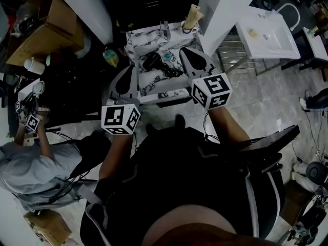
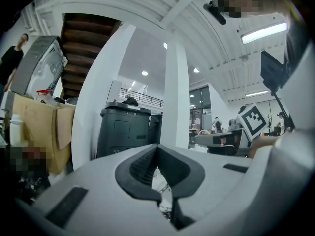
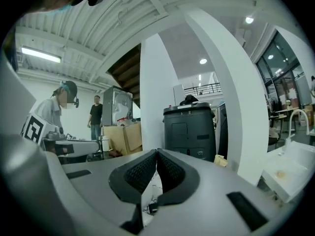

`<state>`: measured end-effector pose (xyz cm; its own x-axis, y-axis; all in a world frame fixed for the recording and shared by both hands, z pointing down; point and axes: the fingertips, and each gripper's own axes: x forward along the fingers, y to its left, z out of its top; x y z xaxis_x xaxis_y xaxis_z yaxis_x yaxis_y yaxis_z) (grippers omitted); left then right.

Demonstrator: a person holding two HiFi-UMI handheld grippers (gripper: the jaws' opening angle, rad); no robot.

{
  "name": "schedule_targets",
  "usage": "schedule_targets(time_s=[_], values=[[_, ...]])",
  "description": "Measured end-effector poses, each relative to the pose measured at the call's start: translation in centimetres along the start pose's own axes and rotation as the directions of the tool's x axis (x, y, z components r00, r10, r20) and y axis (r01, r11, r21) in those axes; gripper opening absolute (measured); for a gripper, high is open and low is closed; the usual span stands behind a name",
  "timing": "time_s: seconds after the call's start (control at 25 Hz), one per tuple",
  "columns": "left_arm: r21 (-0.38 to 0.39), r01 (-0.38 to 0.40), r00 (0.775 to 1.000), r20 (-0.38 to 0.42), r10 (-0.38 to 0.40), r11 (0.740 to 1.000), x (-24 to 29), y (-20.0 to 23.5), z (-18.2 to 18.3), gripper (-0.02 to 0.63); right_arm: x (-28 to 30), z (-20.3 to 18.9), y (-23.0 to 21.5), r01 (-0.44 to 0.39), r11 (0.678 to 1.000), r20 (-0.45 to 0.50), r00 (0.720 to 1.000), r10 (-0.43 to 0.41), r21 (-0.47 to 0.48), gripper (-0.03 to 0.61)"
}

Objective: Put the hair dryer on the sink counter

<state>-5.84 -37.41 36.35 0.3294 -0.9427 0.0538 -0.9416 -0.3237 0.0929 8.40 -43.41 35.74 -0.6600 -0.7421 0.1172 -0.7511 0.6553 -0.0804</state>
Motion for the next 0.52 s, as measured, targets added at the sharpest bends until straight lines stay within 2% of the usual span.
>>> schedule_targets(time_s=[0.52], values=[[-0.017, 0.017, 1.000, 0.026, -0.017, 1.000, -0.2, 1.6, 0.7, 0.005, 0.7, 0.4, 0.7, 0.047, 0.999, 0.009, 0.999, -0.048, 0.011, 0.025]])
